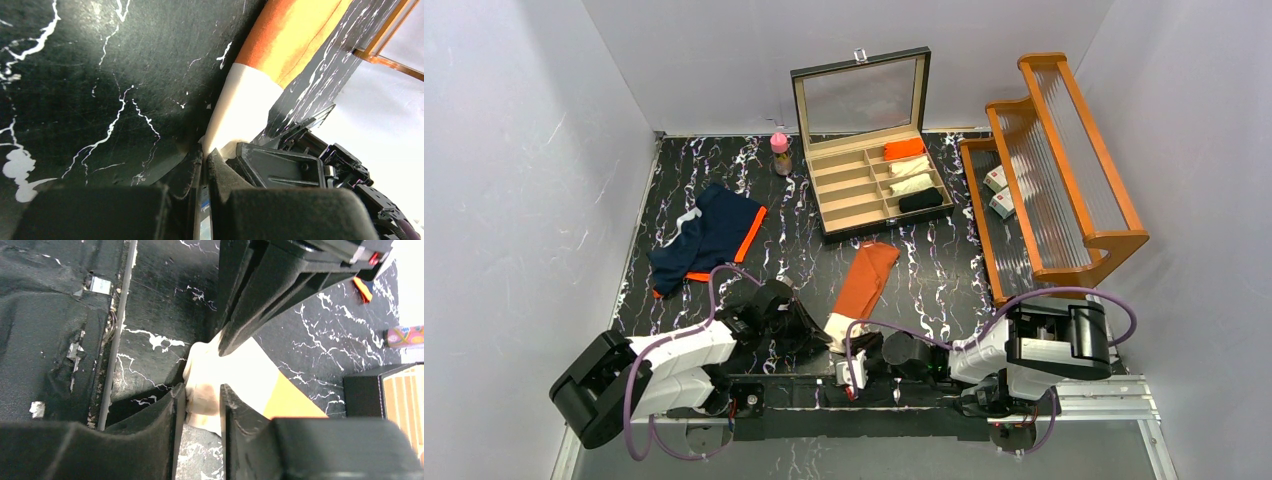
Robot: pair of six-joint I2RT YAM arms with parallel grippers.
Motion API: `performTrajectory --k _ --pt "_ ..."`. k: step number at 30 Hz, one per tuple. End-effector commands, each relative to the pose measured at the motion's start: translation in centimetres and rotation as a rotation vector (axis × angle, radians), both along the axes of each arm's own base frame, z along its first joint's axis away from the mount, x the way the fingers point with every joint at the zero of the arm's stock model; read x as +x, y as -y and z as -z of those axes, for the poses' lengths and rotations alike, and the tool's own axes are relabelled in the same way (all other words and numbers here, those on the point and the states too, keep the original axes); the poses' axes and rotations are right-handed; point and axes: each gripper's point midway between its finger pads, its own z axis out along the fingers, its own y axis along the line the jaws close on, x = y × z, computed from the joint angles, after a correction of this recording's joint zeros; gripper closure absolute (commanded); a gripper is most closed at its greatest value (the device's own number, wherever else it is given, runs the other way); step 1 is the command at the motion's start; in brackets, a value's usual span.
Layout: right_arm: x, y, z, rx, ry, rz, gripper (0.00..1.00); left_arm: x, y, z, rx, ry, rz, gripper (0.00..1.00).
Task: Roll the underwear
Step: Roll the underwear to the center of the board.
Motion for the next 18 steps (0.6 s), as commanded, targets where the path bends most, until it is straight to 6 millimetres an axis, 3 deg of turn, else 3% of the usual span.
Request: performTrajectory --k 1,7,11,18 --pt "0.2 2.4 3.3 -0.103 -0.050 0.069 0.64 0.2 -0.3 -0.5 0.020 0.023 0.003 1.00" --pt "-0.3 2.5 4.2 -0.119 -0.114 0.070 0.77 0.1 -0.4 -0.3 0.023 0.021 0.007 1.00" --pt "-0.6 2.5 4.5 -0.130 -0.145 0.068 0.96 0.2 -0.4 -0.3 0.028 0.023 0.011 1.00" --pt "-0.8 1.8 3.9 -0.095 -0.243 0.087 0.99 0.4 -0.5 -0.6 0.021 0.045 0.002 1.00"
